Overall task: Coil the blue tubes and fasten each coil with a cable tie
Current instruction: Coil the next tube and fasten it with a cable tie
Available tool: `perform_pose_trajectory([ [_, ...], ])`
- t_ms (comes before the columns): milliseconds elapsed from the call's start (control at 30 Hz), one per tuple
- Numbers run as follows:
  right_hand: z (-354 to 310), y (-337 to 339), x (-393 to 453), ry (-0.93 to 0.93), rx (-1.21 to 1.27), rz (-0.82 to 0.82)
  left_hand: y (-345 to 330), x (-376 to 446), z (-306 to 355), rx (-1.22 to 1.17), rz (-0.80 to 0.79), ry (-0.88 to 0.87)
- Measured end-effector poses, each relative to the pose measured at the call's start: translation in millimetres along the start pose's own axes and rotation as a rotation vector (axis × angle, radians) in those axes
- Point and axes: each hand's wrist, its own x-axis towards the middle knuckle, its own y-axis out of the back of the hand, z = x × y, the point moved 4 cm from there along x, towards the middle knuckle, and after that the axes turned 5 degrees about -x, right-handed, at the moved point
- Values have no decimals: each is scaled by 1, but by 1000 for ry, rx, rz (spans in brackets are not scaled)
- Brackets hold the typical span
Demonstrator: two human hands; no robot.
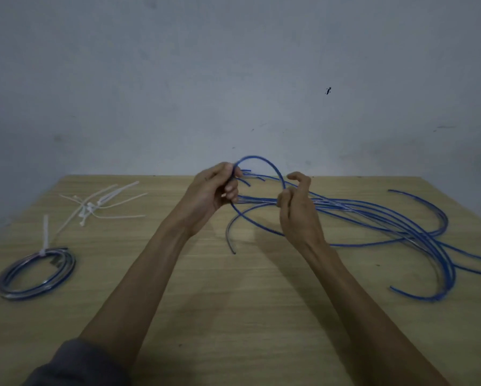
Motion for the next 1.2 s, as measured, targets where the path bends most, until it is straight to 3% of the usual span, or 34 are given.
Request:
perform_pose_trajectory([
  [167, -26, -8, -1, 14, 194, -211, 0, -3, 6, 25, 143, -129],
  [267, -38, -4, -8, 31, 247, -335, 5, -1, 12, -95, 219, -141],
  [367, -44, -7, -12, 58, 191, -422, 6, 0, 14, -175, 197, -145],
  [467, -46, -12, -12, 84, 191, -347, -4, 1, 8, -143, 87, -106],
  [667, -36, -9, -11, 11, 277, -334, -29, -6, -12, 492, 44, -232],
  [733, -32, -5, -12, 1, 351, -370, -29, -5, -13, 582, 56, -308],
  [967, -13, 10, -3, -82, 405, -197, -7, -7, 14, 198, 324, -388],
  [1067, -18, 11, -5, -39, 357, -137, 8, -4, 22, 99, 341, -399],
  [1200, -30, 10, -2, 68, 251, -45, -1, 2, -2, 138, 264, -332],
])
